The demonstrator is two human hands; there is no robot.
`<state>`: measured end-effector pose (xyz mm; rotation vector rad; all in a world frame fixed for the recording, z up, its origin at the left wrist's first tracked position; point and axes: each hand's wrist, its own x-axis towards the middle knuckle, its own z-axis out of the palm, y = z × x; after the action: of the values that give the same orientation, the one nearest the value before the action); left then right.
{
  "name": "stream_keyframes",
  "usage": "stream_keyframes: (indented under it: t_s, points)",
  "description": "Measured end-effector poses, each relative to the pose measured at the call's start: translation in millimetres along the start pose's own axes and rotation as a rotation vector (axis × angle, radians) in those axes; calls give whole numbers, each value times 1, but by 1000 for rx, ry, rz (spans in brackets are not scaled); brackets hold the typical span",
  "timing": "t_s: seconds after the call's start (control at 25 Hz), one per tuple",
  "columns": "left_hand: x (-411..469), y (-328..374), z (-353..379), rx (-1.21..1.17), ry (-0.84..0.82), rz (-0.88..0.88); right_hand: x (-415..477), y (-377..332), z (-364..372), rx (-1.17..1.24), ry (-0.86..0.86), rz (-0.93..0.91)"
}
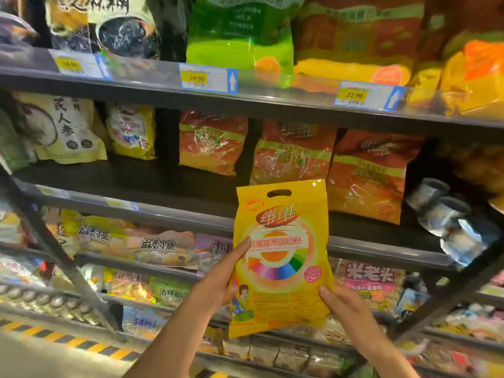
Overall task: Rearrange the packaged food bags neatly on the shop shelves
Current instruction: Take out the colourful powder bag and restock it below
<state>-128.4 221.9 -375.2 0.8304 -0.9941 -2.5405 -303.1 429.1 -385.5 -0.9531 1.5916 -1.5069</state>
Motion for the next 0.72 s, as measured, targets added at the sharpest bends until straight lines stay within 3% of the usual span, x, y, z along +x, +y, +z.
stream_keyframes:
  t_s: [0.36,0.48,0.72]
  points:
    - [-35,-47,-63,155,402,291,8,45,50,7,-195,233]
    - [-49,-59,-90,201,461,293,16,69,70,6,-295,292]
    - [-74,-90,-139,197,506,345,13,97,113,160,-312,467]
